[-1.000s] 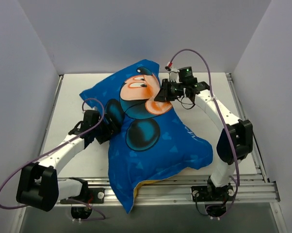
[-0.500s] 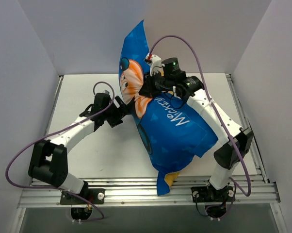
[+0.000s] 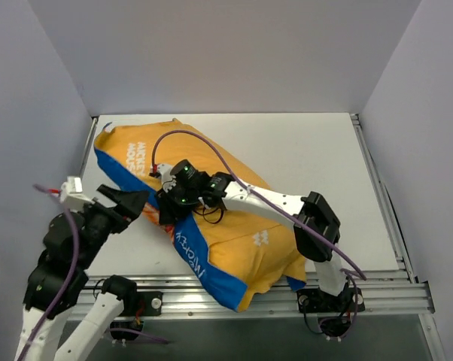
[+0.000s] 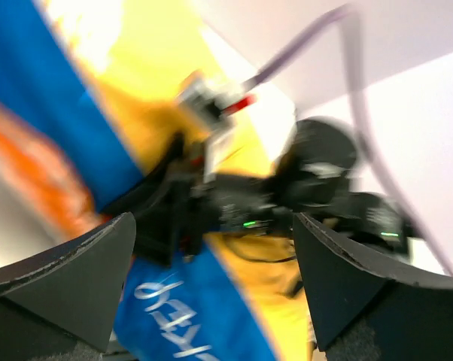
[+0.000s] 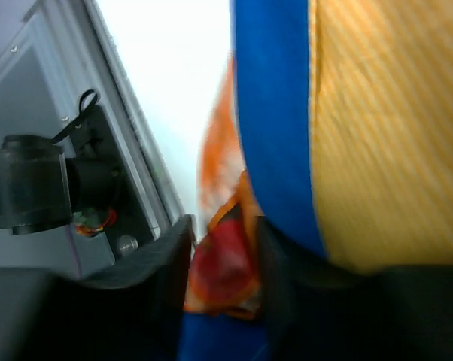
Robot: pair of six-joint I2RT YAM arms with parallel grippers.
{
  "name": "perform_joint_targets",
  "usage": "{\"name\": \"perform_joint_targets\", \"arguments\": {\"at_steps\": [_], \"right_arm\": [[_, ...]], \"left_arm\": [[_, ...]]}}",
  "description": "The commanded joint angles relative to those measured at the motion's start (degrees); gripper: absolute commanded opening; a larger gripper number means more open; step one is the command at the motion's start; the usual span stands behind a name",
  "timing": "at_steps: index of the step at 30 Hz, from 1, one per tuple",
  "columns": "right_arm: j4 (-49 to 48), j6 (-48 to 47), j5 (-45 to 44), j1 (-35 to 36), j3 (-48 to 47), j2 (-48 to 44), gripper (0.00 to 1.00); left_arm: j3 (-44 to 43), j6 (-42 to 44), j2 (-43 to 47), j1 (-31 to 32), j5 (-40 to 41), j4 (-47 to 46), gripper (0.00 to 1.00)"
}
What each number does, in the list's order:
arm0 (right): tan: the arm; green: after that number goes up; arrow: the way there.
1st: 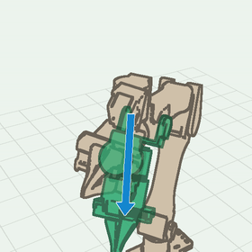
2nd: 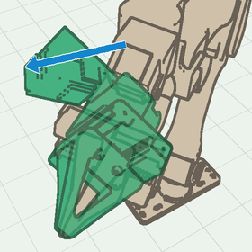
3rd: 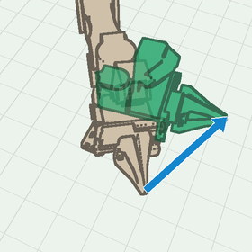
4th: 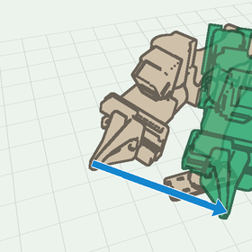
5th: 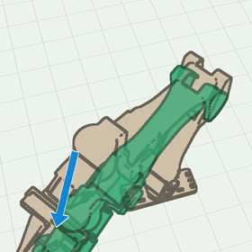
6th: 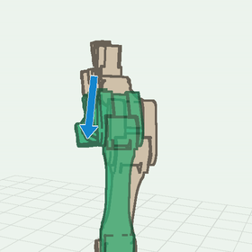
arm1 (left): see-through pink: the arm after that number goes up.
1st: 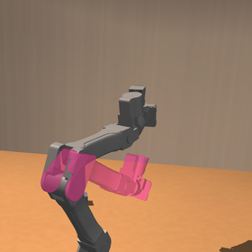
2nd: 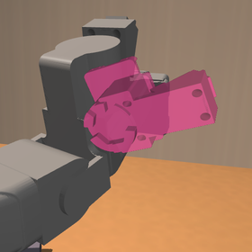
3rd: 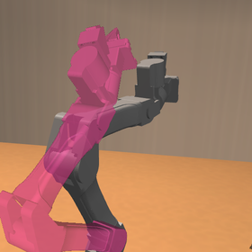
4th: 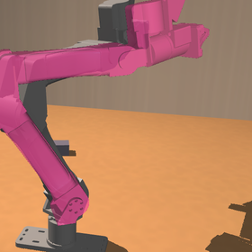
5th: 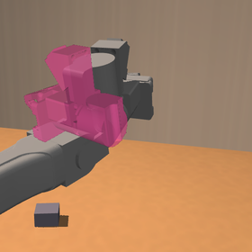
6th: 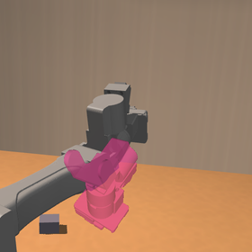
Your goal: Remove the pillowcase from the pillow
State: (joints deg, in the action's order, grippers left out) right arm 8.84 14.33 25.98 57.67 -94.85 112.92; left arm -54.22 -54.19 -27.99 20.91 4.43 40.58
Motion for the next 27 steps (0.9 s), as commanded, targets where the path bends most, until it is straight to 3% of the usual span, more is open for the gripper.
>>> {"name": "perform_joint_targets", "arguments": {"at_steps": [1, 3, 6, 9, 12, 13, 16, 21, 27], "right_arm": [[3.2, 2.4, -2.4, 0.4, -3.8, -0.5, 0.40], [3.5, 2.3, -4.0, 1.0, -7.4, -1.5, 0.55], [7.4, 1.2, -8.5, 1.8, -12.5, -3.9, 0.67], [9.5, 0.6, -14.3, 2.0, -13.1, -8.0, 0.75], [11.6, 1.5, -25.3, 1.7, -10.4, -13.7, 0.79], [12.0, 2.1, -30.7, 1.5, -7.4, -15.5, 0.79], [13.0, 6.1, -34.5, -0.7, 1.6, -23.1, 0.81], [14.0, 14.1, -34.1, -7.5, 18.8, -36.9, 0.81], [10.9, 22.6, -33.6, -8.6, 36.8, -48.3, 0.79]], "left_arm": [[-6.9, 3.2, 3.9, -0.3, 7.2, 16.3, 0.94], [-8.9, 4.0, 5.0, -0.3, 7.7, 19.3, 0.94], [-11.1, 4.7, 5.1, -0.3, 7.6, 20.5, 0.94], [-11.7, 5.9, 4.3, -0.3, 6.8, 19.5, 0.94], [-11.3, 7.3, 1.7, -0.3, 5.2, 18.5, 0.95], [-11.2, 7.5, 0.9, -0.3, 4.8, 18.0, 0.95], [-10.0, 8.7, -2.7, -0.3, 2.1, 13.9, 0.94], [-5.7, 9.2, -11.0, -0.2, -2.9, 5.4, 0.94], [3.7, 4.4, -16.9, -0.3, -4.4, 0.8, 0.95]]}}
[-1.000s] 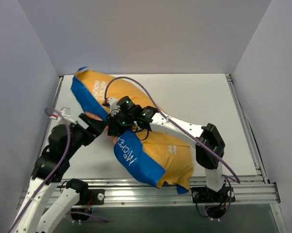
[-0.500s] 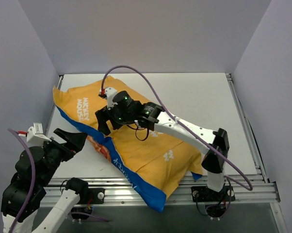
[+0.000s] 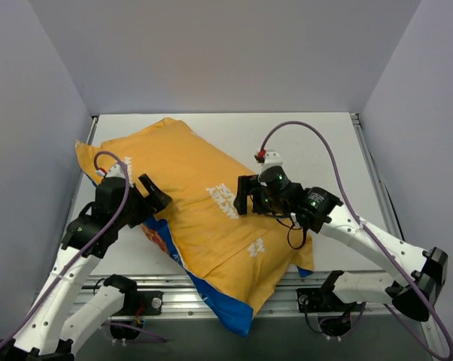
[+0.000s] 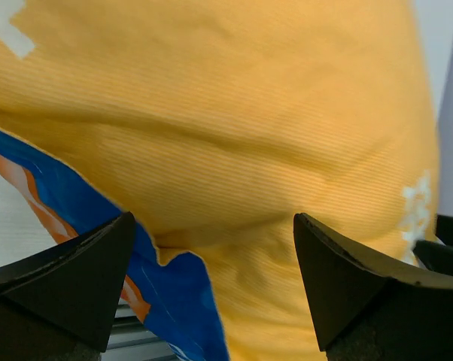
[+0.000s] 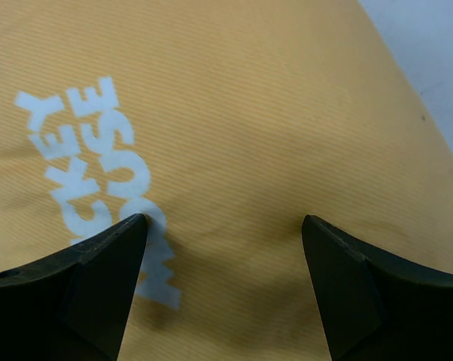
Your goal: Remove the pillowcase from the pillow
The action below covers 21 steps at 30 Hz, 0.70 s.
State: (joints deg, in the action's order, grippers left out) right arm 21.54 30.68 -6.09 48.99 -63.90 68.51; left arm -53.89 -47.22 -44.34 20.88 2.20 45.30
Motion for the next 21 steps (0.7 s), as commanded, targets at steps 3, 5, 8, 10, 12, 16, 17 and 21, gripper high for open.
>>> {"name": "perform_joint_targets", "arguments": {"at_steps": [3, 5, 8, 10, 12, 16, 17, 21], "right_arm": [[-8.2, 8.1, -0.7, -0.4, 11.2, -3.7, 0.78], [-12.4, 7.7, 0.2, -0.7, 12.8, -1.9, 0.78], [-20.5, 4.8, -0.6, -1.4, 12.6, 4.2, 0.77], [-23.7, 0.7, -2.4, -2.1, 8.5, 10.6, 0.77], [-25.6, -2.9, -3.5, -3.9, 4.8, 16.4, 0.77], [-26.5, -9.5, -3.8, -7.6, -5.3, 23.3, 0.77], [-26.4, -9.8, -3.7, -8.6, -8.8, 24.1, 0.77], [-24.2, -11.2, -1.8, -11.8, -15.4, 24.5, 0.77]], "left_arm": [[10.6, -6.4, 1.3, -0.4, -2.2, -3.6, 0.95], [15.6, -8.8, 3.6, -0.5, -2.2, -3.8, 0.94], [20.8, -10.2, 4.8, -1.3, -0.9, -6.3, 0.92], [22.4, -9.6, 3.6, -3.6, -0.8, -11.6, 0.91], [22.5, -7.3, -0.5, -6.0, -1.9, -18.7, 0.90], [16.2, -2.5, -9.6, -11.8, -8.5, -25.7, 0.90], [14.4, -0.3, -12.4, -12.0, -10.7, -26.0, 0.90], [6.2, 4.0, -14.0, -12.1, -12.9, -22.9, 0.89]]}}
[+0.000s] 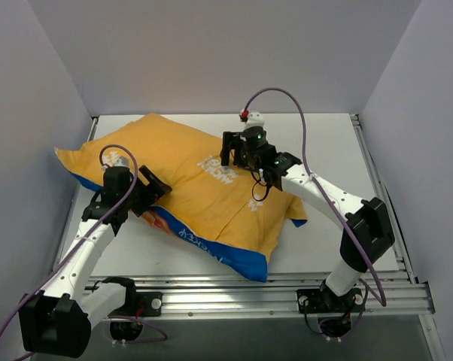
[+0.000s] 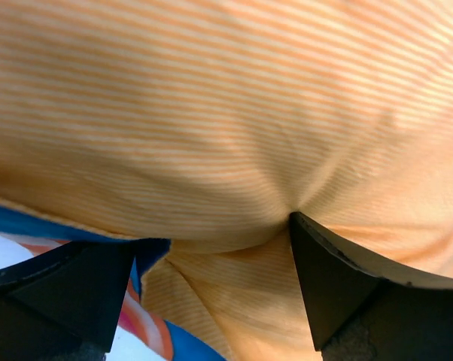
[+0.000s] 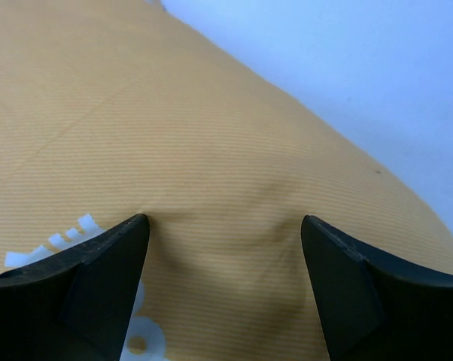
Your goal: Remove the pillowcase from the pillow
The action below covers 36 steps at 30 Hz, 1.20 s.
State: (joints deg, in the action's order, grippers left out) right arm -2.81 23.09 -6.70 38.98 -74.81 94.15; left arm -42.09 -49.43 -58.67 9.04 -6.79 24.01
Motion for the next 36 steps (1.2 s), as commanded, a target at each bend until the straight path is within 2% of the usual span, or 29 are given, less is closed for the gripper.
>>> {"name": "perform_joint_targets", "arguments": {"at_steps": [1, 5, 8, 10, 15, 20, 24, 29, 31, 36], "right_arm": [[1.0, -4.0, -1.4, -1.8, -5.1, -1.9, 0.77], [5.4, -2.5, -3.0, -1.8, -3.3, -7.6, 0.78], [6.7, 0.2, -5.9, -1.8, 3.8, -15.3, 0.78], [8.1, 1.4, -7.7, -2.0, 9.3, -21.8, 0.78], [15.0, 6.2, -11.0, -2.8, 17.0, -32.4, 0.78], [16.3, 9.5, -10.3, -3.0, 25.3, -37.2, 0.78], [12.5, 10.7, -7.4, -3.1, 29.1, -37.2, 0.77], [3.9, 10.5, -4.4, -2.8, 31.1, -32.5, 0.76], [0.9, 10.0, -2.5, -2.3, 29.6, -30.3, 0.76], [-3.3, 7.9, -2.4, 0.1, 22.6, -21.8, 0.76]], "left_arm": [[-6.6, 7.0, 0.8, -0.2, -4.0, -0.6, 0.89], [-12.6, 11.8, 6.7, 1.1, -5.1, 5.9, 0.88], [-17.8, 15.0, 10.2, 3.9, -4.5, 8.8, 0.86], [-19.9, 16.5, 10.9, 8.3, -1.9, 8.8, 0.84], [-22.3, 19.9, 7.2, 18.9, 3.2, 5.7, 0.83], [-18.2, 18.8, 1.8, 23.0, 8.9, 2.4, 0.84], [-11.1, 13.5, 3.4, 23.1, 9.1, 3.9, 0.84], [0.8, 7.1, 13.0, 23.2, 8.6, 8.5, 0.84], [3.5, 6.0, 16.5, 23.2, 8.4, 9.8, 0.84], [5.1, 5.7, 18.2, 23.2, 8.5, 11.3, 0.84]]}}
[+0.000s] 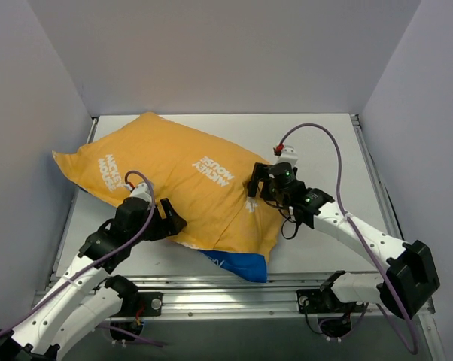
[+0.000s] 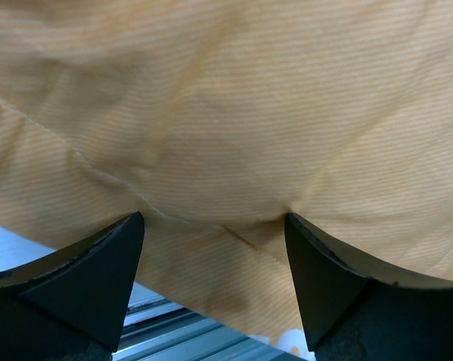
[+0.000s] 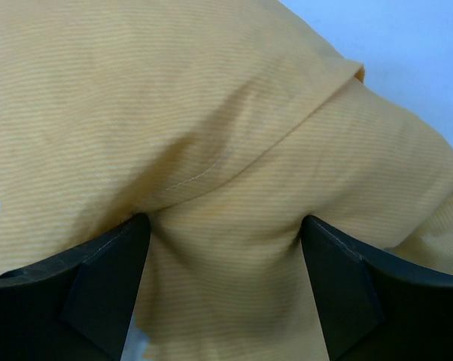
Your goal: Remove the pillowcase from the pillow
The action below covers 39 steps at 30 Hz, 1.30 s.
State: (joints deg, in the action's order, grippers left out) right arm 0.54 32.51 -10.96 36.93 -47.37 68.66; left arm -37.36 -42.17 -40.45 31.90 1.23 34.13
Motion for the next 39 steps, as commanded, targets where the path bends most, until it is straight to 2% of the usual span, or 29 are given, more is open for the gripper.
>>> {"name": "perform_joint_targets", "arguments": {"at_steps": [1, 5, 9, 18, 22, 26, 30, 35, 39], "right_arm": [[-7.0, -1.8, 1.7, 2.8, -7.6, 5.0, 0.76], [-8.1, -3.2, 0.7, 6.6, -14.1, 11.3, 0.77], [-9.1, -3.5, -1.1, 9.4, -19.0, 13.9, 0.77], [-12.3, -6.3, 2.6, 10.2, -24.4, 18.7, 0.77], [-10.9, -6.3, 1.9, 10.4, -25.4, 19.5, 0.77], [-9.2, -6.7, -0.9, 9.0, -24.0, 14.0, 0.78], [-6.3, -5.1, 3.0, 5.1, -22.3, 9.0, 0.78], [2.7, -1.8, -5.4, 2.7, -18.5, 1.2, 0.81], [6.8, 1.2, -3.8, -1.4, -14.3, -3.3, 0.82]], "left_arm": [[0.4, -1.6, -0.4, 0.4, 0.5, 1.1, 0.84], [0.9, -2.0, -1.0, 0.4, -0.6, -0.8, 0.84], [1.3, -2.7, -1.5, 0.5, -1.2, -2.3, 0.84], [-1.7, -0.5, -1.0, 0.6, -3.1, -1.8, 0.84], [-6.6, 4.5, -0.2, 0.7, -3.5, -0.9, 0.85], [-12.4, 8.9, -0.2, 0.9, -3.1, -0.7, 0.85], [-18.2, 13.4, -2.9, 1.4, -2.9, -2.7, 0.85], [-22.5, 17.3, -11.5, 3.6, -2.2, -7.6, 0.85], [-29.8, 22.8, -21.6, 7.8, 2.6, -7.7, 0.85]]}}
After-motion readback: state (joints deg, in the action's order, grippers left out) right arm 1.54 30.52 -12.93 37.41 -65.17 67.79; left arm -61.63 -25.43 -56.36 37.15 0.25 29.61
